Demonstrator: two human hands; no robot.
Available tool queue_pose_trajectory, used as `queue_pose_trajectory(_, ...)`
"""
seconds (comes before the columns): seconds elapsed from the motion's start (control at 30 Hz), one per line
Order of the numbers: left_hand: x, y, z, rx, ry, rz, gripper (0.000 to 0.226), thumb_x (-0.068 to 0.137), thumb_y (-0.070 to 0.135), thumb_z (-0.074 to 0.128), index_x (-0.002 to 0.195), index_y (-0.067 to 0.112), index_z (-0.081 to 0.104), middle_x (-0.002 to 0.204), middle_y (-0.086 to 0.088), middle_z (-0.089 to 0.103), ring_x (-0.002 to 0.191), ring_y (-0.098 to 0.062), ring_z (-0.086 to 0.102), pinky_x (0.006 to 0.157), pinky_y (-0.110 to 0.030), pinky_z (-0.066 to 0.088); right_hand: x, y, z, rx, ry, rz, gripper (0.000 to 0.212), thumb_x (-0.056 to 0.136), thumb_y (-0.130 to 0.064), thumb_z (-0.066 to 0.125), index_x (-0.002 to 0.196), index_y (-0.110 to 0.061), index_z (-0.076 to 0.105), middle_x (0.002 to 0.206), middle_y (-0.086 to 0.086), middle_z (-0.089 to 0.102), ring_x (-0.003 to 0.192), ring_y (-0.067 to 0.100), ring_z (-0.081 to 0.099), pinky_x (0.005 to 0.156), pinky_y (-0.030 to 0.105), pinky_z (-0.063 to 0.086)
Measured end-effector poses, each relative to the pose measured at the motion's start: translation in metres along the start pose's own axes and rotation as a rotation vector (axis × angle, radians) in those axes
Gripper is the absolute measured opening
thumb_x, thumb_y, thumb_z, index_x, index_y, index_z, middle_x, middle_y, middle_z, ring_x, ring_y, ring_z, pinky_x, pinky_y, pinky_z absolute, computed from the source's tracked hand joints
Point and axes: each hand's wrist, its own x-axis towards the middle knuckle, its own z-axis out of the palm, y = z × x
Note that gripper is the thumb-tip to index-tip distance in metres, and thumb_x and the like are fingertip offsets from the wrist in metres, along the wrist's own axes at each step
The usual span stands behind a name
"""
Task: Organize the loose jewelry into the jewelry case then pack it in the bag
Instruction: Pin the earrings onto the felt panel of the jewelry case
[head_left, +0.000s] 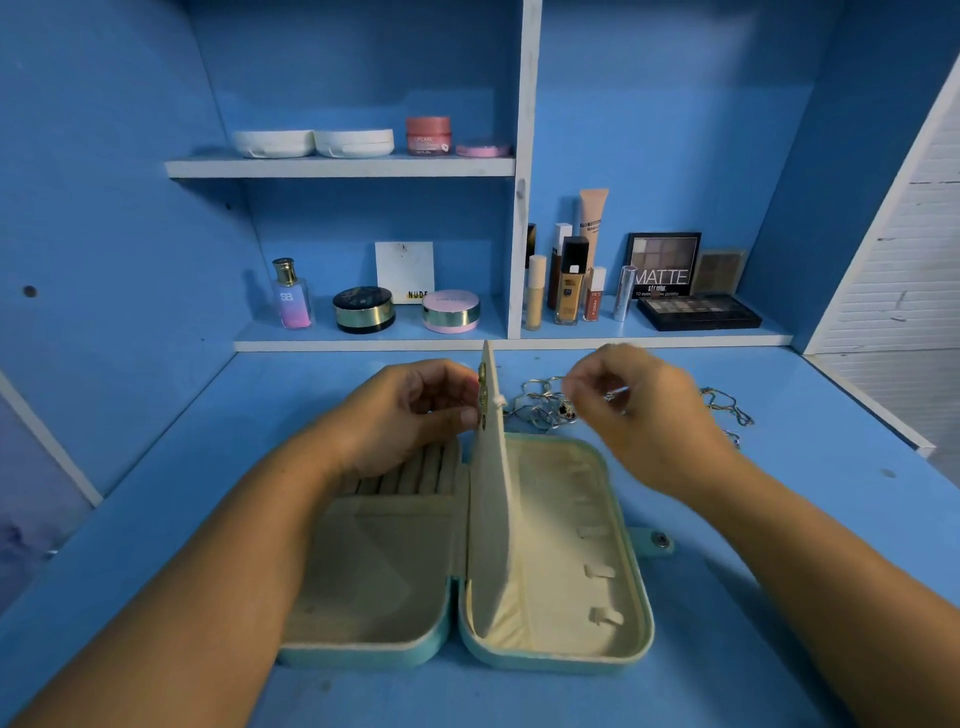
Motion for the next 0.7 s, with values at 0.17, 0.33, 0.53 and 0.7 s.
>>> queue_pose_trajectory(0.17,0.001,-0.001,-0.001,0.004,-0.004,0.001,0.021,0.089,0.0,0.061,0.11,0.004,0.063,0.113,-0.018,0.067,0.1,-0.015,0.064,0.092,-0.026,0.051,-0.013,-0.023,0.034,0.485,-0.13,0.15,0.011,0.091,-0.018,0.061,0.08,-0.018,0.064,0.073,0.001,0.07,0.068,0.013,0.068,0.069,0.028,0.055)
queue_pose_trajectory(0.33,0.002,0.001,0.0,0.01,-0.017,0.011,0.02,0.089,-0.001,0.062,0.107,0.007,0.064,0.112,-0.018,0.068,0.101,-0.017,0.064,0.093,-0.026,0.051,-0.011,-0.023,0.038,0.598,-0.172,0.225,0.011,0.092,-0.014,0.06,0.087,-0.005,0.065,0.075,0.005,0.072,0.067,0.014,0.068,0.071,0.03,0.058)
queue_pose_trajectory(0.53,0.003,0.0,-0.001,-0.008,-0.023,0.013,0.018,0.088,0.002,0.063,0.101,0.014,0.066,0.108,-0.013,0.07,0.107,-0.024,0.065,0.096,-0.032,0.051,-0.011,-0.03,0.039,0.753,-0.259,0.279,0.015,0.093,-0.011,0.057,0.092,0.003,0.064,0.075,0.008,0.069,0.063,0.011,0.065,0.066,0.024,0.057)
queue_pose_trajectory(0.7,0.003,0.001,-0.002,0.008,-0.028,0.009,0.018,0.088,0.005,0.064,0.1,0.018,0.067,0.105,-0.007,0.072,0.105,-0.022,0.066,0.098,-0.041,0.05,-0.011,-0.032,0.037,0.807,-0.282,0.285,0.014,0.094,-0.009,0.055,0.091,0.003,0.062,0.073,0.007,0.069,0.061,0.01,0.065,0.064,0.02,0.056)
